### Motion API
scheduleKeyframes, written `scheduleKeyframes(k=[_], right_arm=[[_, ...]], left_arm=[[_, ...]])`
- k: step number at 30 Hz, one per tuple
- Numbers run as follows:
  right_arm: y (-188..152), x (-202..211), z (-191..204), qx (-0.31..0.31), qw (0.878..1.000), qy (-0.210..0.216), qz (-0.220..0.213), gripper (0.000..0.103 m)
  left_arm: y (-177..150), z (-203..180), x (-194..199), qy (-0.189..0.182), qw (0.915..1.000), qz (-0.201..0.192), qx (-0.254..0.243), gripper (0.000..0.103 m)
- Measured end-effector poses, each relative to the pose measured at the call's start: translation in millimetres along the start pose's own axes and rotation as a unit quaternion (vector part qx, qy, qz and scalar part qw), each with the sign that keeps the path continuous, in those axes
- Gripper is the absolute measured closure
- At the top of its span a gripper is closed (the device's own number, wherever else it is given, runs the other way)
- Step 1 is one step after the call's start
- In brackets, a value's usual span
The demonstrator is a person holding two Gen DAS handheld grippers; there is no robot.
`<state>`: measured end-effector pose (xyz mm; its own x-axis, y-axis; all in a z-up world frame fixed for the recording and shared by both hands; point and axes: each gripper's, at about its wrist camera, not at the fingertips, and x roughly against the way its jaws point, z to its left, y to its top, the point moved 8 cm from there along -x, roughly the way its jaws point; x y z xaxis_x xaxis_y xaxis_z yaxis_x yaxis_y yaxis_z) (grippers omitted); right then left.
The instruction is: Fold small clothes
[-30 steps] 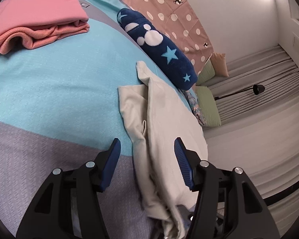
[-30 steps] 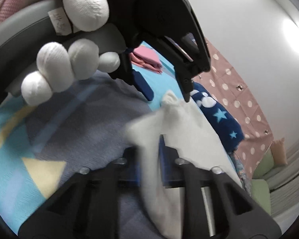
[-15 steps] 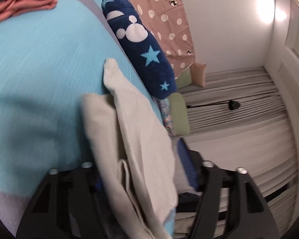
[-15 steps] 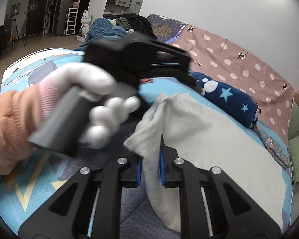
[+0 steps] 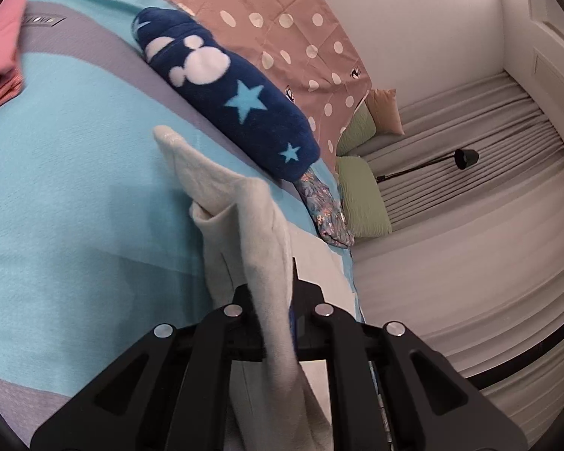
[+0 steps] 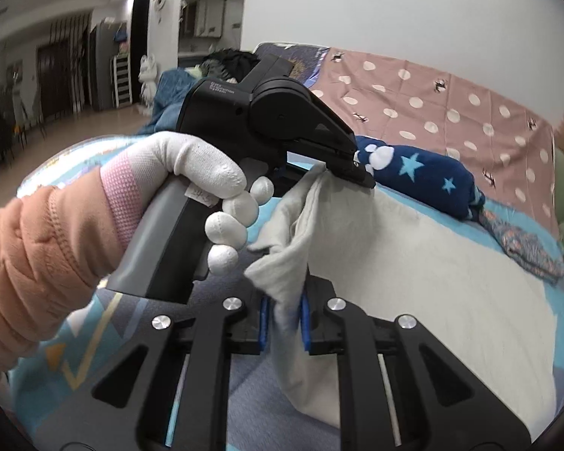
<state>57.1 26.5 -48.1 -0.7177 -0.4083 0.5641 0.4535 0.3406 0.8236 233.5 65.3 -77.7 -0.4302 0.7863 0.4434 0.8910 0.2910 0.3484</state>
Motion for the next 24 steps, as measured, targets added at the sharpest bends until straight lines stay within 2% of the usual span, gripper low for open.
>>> scheduleKeyframes(k=[10,16,24], right_arm=[[-12,53,-72,-0.101,0.994,0.0,-0.038,0.095],[-31,92,-133,-0.182,0.981,-0.004,-0.067,0.095],[-74,127,-206,-0.265,0.961,-0.028,-0.079,0.095]], left_arm=[[-22,-79,-60,0.039,0.9958,0.029,-0.077,0.096],[-38,-126,-109,0.055,0.9903,0.052,-0.117,0.096],[-77,-162,-188,0.078,0.9815,0.099,-0.144,0.096]])
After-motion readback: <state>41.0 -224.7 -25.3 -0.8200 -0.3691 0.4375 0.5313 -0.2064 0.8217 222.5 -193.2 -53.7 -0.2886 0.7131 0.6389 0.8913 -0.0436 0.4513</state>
